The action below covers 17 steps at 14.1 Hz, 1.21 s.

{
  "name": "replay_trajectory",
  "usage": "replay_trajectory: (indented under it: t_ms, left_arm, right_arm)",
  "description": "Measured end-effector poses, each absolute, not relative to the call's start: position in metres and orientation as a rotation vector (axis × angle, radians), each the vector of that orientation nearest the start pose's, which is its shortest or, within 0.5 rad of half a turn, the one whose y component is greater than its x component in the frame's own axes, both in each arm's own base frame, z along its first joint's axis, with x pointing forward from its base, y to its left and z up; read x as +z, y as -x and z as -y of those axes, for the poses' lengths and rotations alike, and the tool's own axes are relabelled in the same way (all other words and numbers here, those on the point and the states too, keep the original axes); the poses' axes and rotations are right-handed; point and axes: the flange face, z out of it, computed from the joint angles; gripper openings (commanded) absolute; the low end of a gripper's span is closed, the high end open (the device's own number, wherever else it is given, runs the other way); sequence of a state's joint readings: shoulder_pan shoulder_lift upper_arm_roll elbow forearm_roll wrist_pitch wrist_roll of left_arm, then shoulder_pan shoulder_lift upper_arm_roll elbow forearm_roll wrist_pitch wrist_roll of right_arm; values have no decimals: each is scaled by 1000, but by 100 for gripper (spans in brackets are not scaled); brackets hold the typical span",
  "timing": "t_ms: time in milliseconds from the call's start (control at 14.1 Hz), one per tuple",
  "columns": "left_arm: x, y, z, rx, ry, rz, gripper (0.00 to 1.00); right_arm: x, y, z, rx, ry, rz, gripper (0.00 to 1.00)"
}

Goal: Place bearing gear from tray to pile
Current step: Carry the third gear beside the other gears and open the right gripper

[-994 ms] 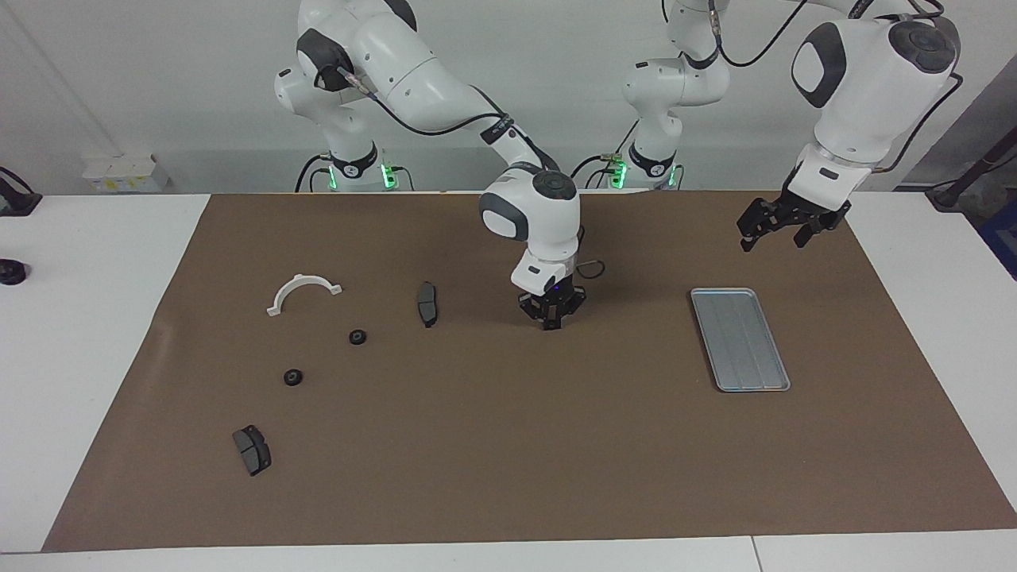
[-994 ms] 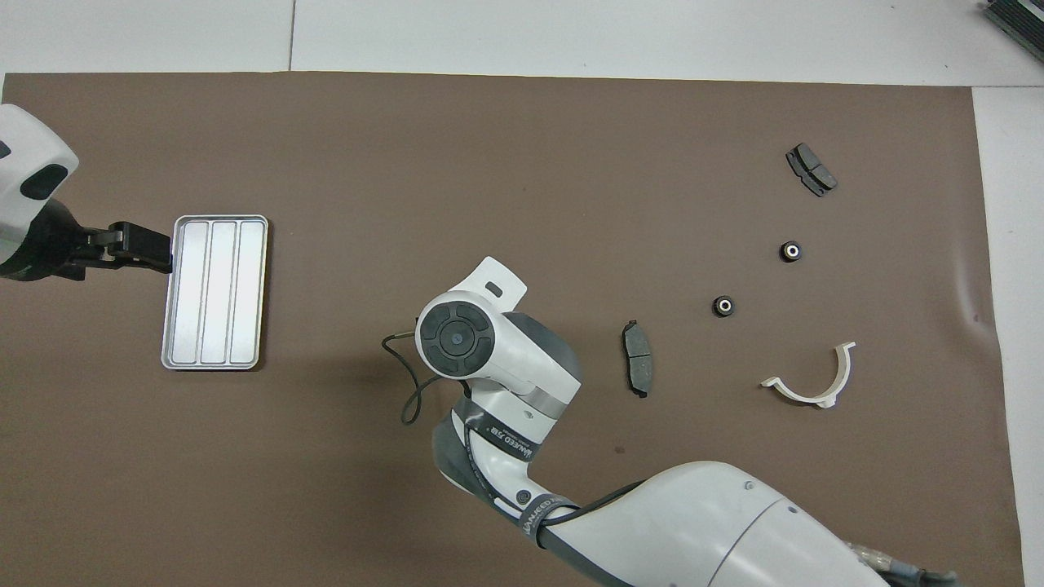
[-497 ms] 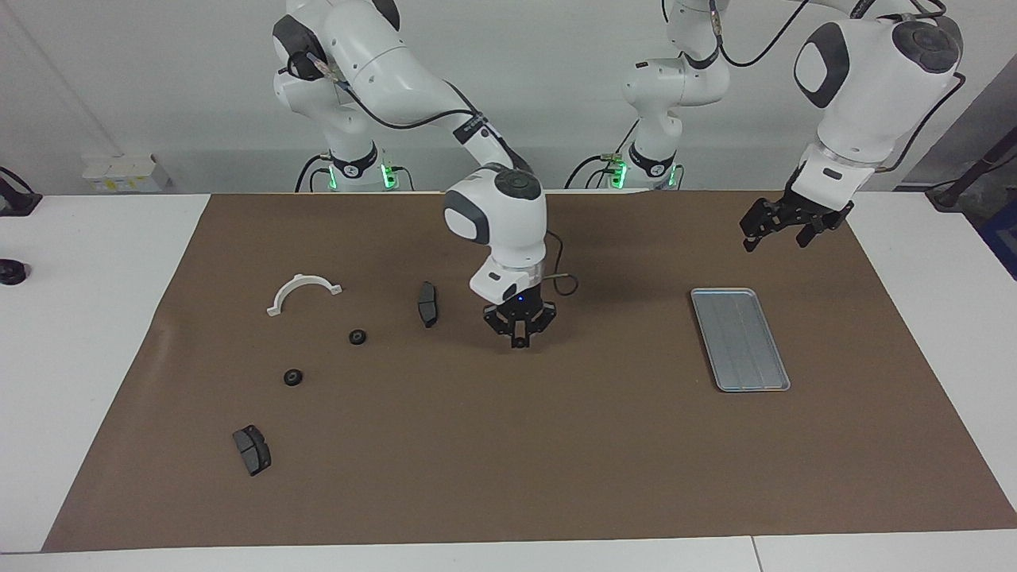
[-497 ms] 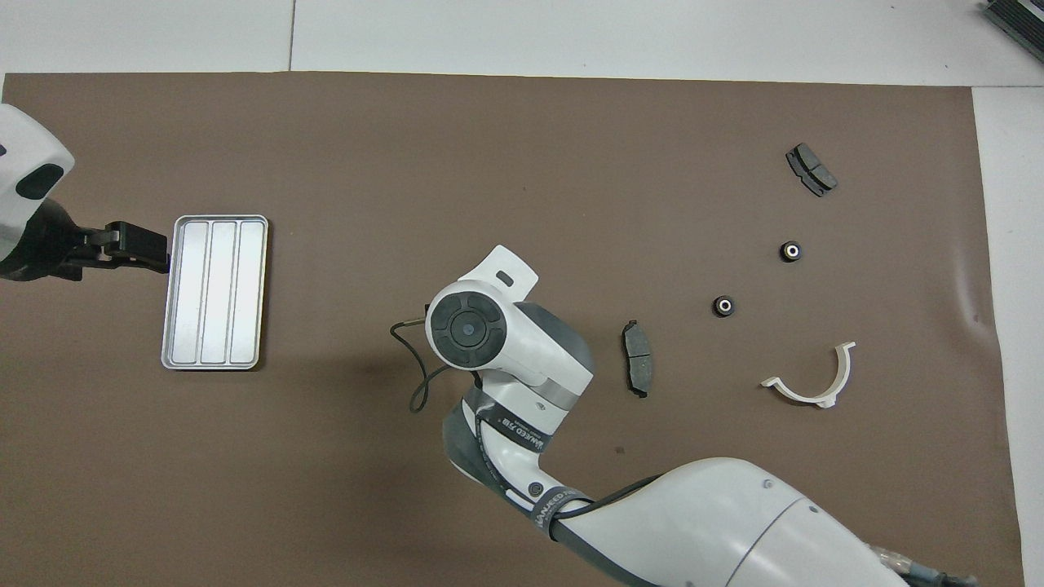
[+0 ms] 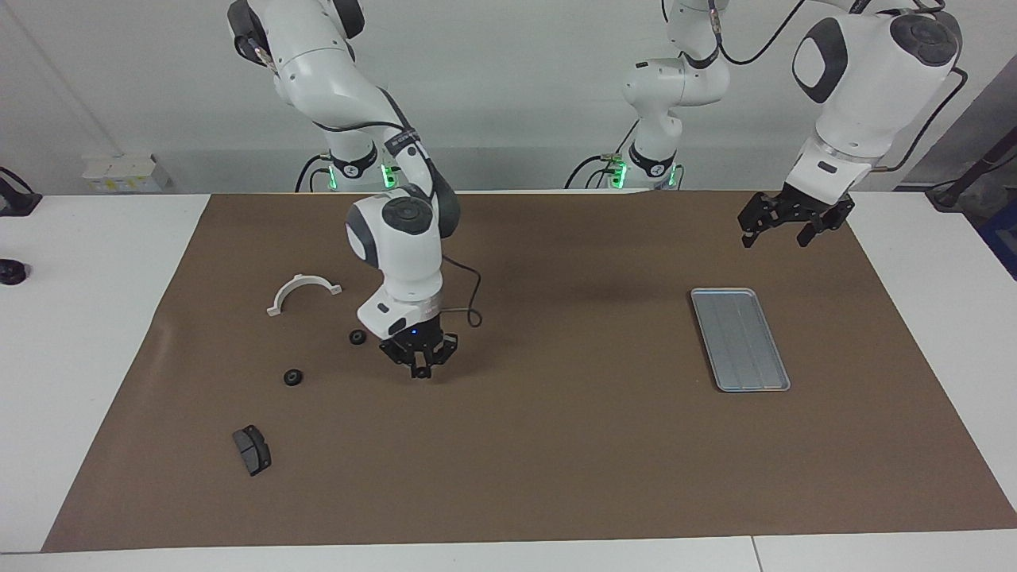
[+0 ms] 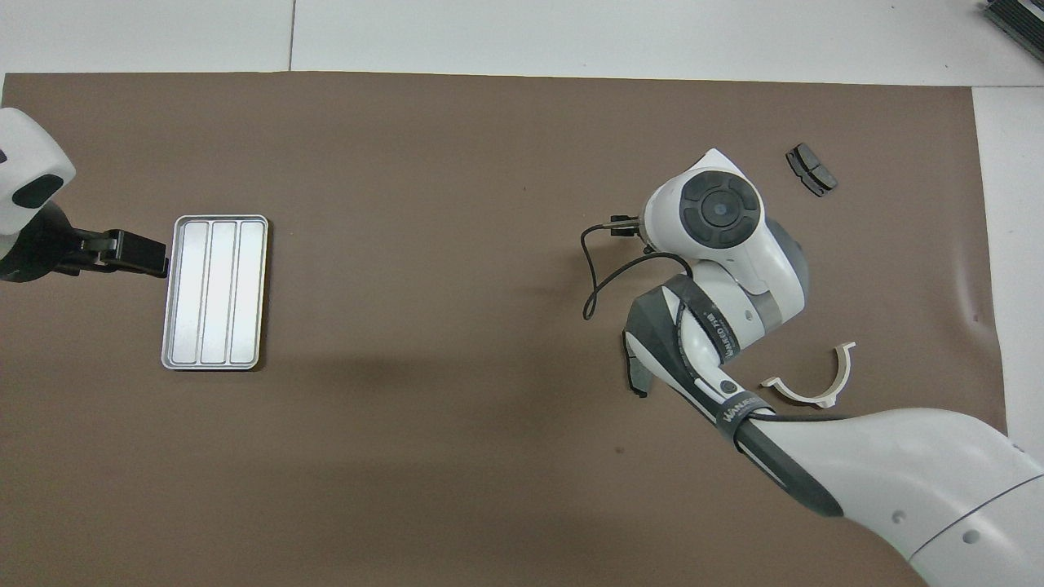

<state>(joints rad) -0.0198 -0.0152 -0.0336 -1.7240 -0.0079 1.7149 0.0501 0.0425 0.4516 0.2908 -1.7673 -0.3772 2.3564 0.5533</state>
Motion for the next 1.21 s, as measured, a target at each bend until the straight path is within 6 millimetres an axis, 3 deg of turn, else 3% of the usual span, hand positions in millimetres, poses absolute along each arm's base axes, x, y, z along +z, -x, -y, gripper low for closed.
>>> replay_trajectory:
  t_ms: [213,284,355,426,639,781,994,1207]
  left_arm:
    - [573,-557,29,-10,3143,-194,100]
    - [573,-557,29,-10,3142,-195,100]
    - [573,-557,29,-10,3142,-195,100]
    - [573,-557,29,-10,3142,-195,100]
    - [573,-557,29,-10,3142,-195,100]
    - [573,-557,29,-10,3142,-195,100]
    - [573,-557,29,-10,3142,-195,100]
    - [573,-557,29,-10,3142,-195,100]
  right_arm:
    - [323,-651,-137,-298,3213,-30,0]
    - [320,-652,-124,-272,3202,-59,32]
    - [318,-652,-116,-254,3190,-78,85]
    - [318,-653,-111,-247,3180,-92,100]
    - [322,-656,-106,-260,3170,-108,100]
    - [336,-658,-101,-294,3168,-123,100]
    - [388,-648,-92,-284,3209,-157,100]
    - [461,-621,-99,-255,3197,-160,100]
